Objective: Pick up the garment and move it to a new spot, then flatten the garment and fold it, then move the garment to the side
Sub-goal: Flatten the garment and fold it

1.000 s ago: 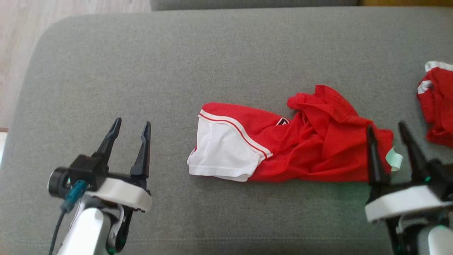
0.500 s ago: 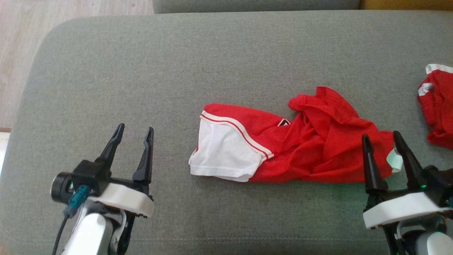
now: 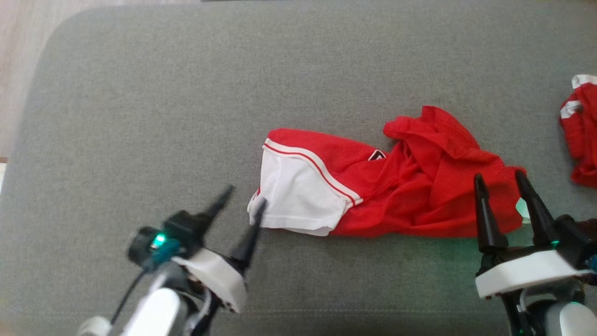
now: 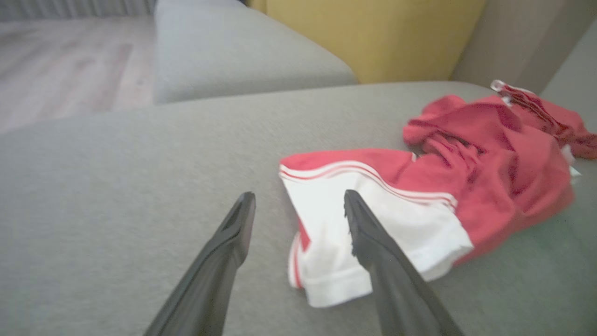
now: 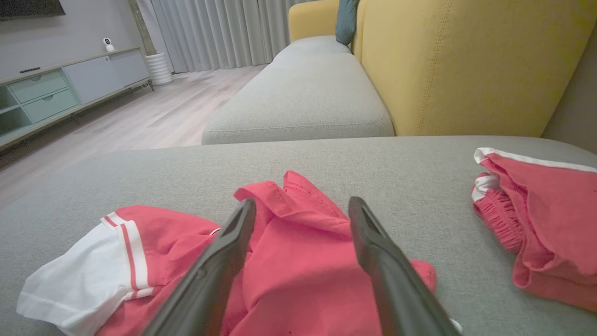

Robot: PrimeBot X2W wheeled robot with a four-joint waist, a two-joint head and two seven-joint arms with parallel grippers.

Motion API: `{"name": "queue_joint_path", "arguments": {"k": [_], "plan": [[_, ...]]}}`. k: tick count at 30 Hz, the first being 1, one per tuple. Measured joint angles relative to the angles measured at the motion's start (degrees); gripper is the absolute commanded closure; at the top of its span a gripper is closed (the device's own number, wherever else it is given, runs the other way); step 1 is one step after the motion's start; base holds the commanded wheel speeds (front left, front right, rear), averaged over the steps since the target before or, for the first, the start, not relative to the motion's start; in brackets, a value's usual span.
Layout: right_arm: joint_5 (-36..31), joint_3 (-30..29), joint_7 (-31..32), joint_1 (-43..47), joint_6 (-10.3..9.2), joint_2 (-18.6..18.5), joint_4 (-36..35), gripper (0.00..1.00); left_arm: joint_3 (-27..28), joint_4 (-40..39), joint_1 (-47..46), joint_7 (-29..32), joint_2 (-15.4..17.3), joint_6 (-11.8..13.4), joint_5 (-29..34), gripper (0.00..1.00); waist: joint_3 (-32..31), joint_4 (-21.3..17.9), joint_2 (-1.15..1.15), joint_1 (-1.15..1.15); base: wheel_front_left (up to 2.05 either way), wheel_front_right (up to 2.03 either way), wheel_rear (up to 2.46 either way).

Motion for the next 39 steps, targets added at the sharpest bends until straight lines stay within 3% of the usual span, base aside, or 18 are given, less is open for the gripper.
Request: {"name": "queue_joint_path", "arguments": {"k": [6,11,13,24,33,39], "plan": [[0.6,0.8,0.0,-1.5,0.0,0.0,0.8,0.0,-3.1,3.4,-0.2,6.8,-1.1,-1.4,-2.1,0.0,1.6,-1.0,0.0,0.0,0.0,0.0,0.0],[0.9,0.9,-0.3,-2.2,0.0,0.0,1.1,0.0,-2.9,5.2,-1.7,8.0,-1.1,-1.4,-3.0,0.03,2.6,-1.7,0.0,0.0,0.0,0.0,0.0],[1.1,0.9,-0.6,-2.2,0.0,0.0,1.2,0.0,-2.9,5.6,-2.3,8.0,-1.1,-1.4,-3.1,1.0,2.9,-1.8,0.0,0.0,0.0,0.0,0.0],[2.2,0.9,-1.3,-2.3,0.0,0.0,2.1,0.0,-1.7,4.0,-2.7,6.1,0.1,-1.2,-3.9,1.0,3.3,-1.4,0.0,0.0,0.0,0.0,0.0],[3.3,0.8,-1.5,-2.4,0.0,0.0,2.4,0.0,2.5,-6.3,-7.2,1.5,1.2,0.8,-3.4,1.0,3.3,-1.6,0.0,0.0,0.0,0.0,0.0],[3.8,0.6,-2.0,-3.7,0.0,0.0,2.7,0.0,5.1,-6.0,-12.6,1.4,2.2,2.3,-3.4,1.0,4.2,-2.7,0.0,0.0,0.0,0.0,0.0]]}}
